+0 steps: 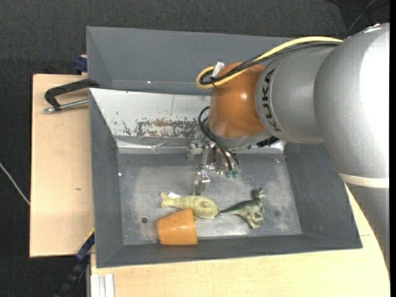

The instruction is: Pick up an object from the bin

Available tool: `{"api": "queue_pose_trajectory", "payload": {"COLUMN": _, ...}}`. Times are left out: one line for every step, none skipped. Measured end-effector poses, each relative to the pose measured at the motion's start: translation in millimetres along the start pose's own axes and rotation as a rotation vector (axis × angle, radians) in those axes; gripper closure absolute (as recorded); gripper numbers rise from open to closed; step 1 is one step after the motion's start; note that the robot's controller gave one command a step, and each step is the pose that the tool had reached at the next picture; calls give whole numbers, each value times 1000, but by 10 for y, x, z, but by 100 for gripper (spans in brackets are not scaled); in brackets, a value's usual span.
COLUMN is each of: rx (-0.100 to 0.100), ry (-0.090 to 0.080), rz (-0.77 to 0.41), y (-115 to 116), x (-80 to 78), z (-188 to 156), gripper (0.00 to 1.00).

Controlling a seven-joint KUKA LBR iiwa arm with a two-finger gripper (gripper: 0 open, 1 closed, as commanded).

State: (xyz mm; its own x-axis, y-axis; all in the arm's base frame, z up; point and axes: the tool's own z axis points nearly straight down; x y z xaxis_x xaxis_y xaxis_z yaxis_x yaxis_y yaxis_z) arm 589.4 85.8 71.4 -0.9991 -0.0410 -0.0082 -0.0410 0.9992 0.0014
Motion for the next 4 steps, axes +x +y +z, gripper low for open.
{"api": "queue_pose_trajectory", "payload": {"rx": 5, "ry": 8, "rz": -40, "y": -844, "x": 374, "z": -314, "gripper": 0}}
{"api": "queue_pose_trajectory", "payload": {"rx": 0, "ry": 12, "rz": -211, "y": -1086, "x": 1037, "z": -328, "gripper": 0}}
{"api": "queue_pose_trajectory", "payload": {"rx": -1, "ry": 5, "rz": -361, "y": -924, "x": 991, "z": -9, "gripper": 0}}
{"api": "queue_pose_trajectory", "payload": {"rx": -1, "ry": 5, "rz": -361, "y": -918, "x": 982, "z": -16, "gripper": 0}}
